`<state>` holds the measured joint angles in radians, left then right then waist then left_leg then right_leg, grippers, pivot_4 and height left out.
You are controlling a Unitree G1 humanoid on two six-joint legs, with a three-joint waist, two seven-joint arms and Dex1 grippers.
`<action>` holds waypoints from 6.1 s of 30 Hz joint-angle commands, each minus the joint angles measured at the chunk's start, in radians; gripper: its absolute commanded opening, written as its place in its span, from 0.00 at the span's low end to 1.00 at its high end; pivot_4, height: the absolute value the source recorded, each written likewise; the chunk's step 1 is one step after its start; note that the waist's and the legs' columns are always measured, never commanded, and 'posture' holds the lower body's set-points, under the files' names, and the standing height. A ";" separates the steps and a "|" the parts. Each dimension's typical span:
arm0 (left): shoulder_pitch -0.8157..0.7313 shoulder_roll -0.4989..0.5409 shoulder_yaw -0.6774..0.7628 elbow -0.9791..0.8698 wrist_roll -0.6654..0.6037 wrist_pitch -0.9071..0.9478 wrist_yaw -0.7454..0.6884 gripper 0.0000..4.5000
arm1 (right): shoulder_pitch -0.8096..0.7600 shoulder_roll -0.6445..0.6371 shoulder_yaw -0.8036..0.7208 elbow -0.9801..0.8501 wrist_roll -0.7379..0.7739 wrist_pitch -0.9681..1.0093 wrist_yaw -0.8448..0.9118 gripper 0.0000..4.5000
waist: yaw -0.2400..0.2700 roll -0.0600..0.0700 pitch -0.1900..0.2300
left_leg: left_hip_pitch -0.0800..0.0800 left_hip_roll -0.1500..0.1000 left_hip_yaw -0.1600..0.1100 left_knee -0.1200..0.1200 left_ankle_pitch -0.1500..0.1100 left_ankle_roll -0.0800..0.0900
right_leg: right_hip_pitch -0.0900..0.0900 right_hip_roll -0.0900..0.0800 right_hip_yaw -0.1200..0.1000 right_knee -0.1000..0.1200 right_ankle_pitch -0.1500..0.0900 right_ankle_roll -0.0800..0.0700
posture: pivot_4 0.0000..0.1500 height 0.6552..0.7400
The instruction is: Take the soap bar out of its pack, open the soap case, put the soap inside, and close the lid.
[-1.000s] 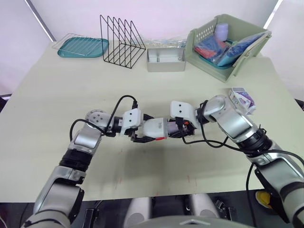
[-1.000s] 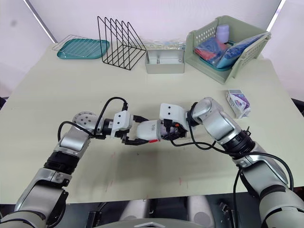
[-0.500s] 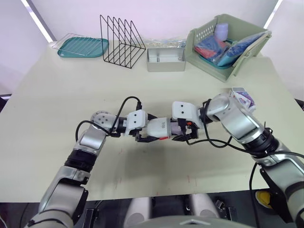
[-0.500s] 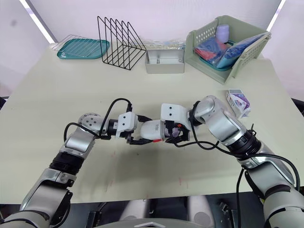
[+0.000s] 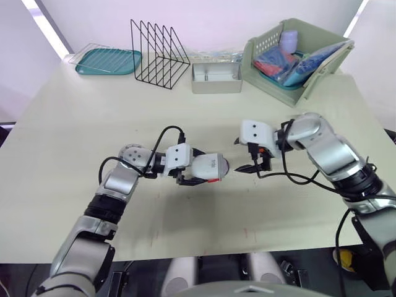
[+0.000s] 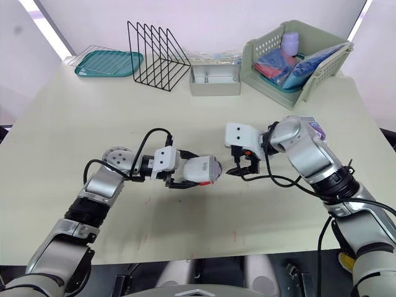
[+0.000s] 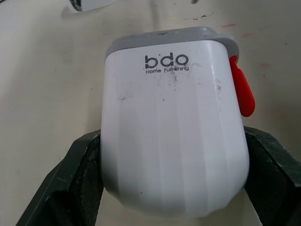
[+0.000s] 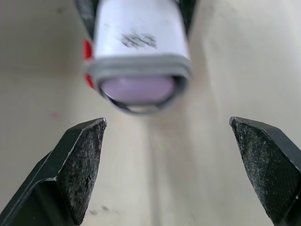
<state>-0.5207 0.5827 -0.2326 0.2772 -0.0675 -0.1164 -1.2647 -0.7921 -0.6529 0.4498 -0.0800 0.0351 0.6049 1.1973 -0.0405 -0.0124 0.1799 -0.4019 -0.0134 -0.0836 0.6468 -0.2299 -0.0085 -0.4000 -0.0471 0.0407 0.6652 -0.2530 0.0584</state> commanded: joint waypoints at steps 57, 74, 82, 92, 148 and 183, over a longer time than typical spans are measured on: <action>0.064 0.003 0.045 -0.190 -0.106 0.026 0.029 0.77 | 0.173 0.200 -0.474 0.043 0.608 0.980 -0.151 0.97 | 0.002 0.000 0.000 | -0.001 0.000 -0.001 0.000 0.000 0.000 | 0.000 0.000 0.000 0.000 0.000 0.000 | 1.00 1.00; 0.063 -0.021 0.024 -0.218 -0.070 -0.013 0.085 0.77 | 0.106 0.445 -0.645 0.204 0.961 1.010 -0.661 0.97 | 0.000 0.000 0.000 | -0.001 0.000 0.000 0.000 0.000 0.000 | 0.000 0.000 0.000 0.000 0.000 0.000 | 1.00 1.00; 0.056 -0.029 0.023 -0.215 -0.066 -0.012 0.096 0.77 | 0.126 0.449 -0.643 0.215 1.063 1.010 -0.763 0.97 | -0.002 0.000 0.000 | -0.001 0.000 0.000 0.000 0.000 0.000 | 0.000 0.000 0.000 0.000 0.000 0.000 | 1.00 1.00; 0.050 -0.031 0.023 -0.211 -0.065 -0.013 0.094 0.77 | 0.137 0.436 -0.648 0.236 1.115 1.010 -0.836 0.97 | -0.002 0.000 0.000 | -0.001 0.000 0.000 -0.001 0.000 0.000 | 0.000 0.000 0.000 0.000 0.000 0.000 | 1.00 1.00; 0.030 0.002 0.030 -0.205 -0.163 0.166 0.018 1.00 | -0.140 -0.133 -0.110 0.048 0.751 0.748 -0.184 0.44 | -0.002 0.001 0.001 | -0.002 0.000 0.000 -0.002 0.000 0.000 | -0.001 0.000 0.000 -0.003 0.000 0.000 | 1.00 1.00; -0.005 -0.211 -0.074 -0.308 -0.154 0.368 0.197 1.00 | -0.336 -0.172 0.487 -0.149 -0.138 0.322 0.146 0.44 | 0.000 0.002 0.002 | -0.013 0.000 -0.003 0.006 0.000 0.000 | -0.010 -0.001 -0.003 0.001 0.001 0.002 | 1.00 1.00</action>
<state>-0.5058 0.3844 -0.2917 -0.0161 -0.2326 0.2837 -1.0776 -1.1414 -0.8311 0.9353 -0.2569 -0.0597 0.9343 1.3574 -0.0408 -0.0101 0.1815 -0.4146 -0.0139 -0.0864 0.6525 -0.2295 -0.0087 -0.4104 -0.0484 0.0378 0.6657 -0.2516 0.0602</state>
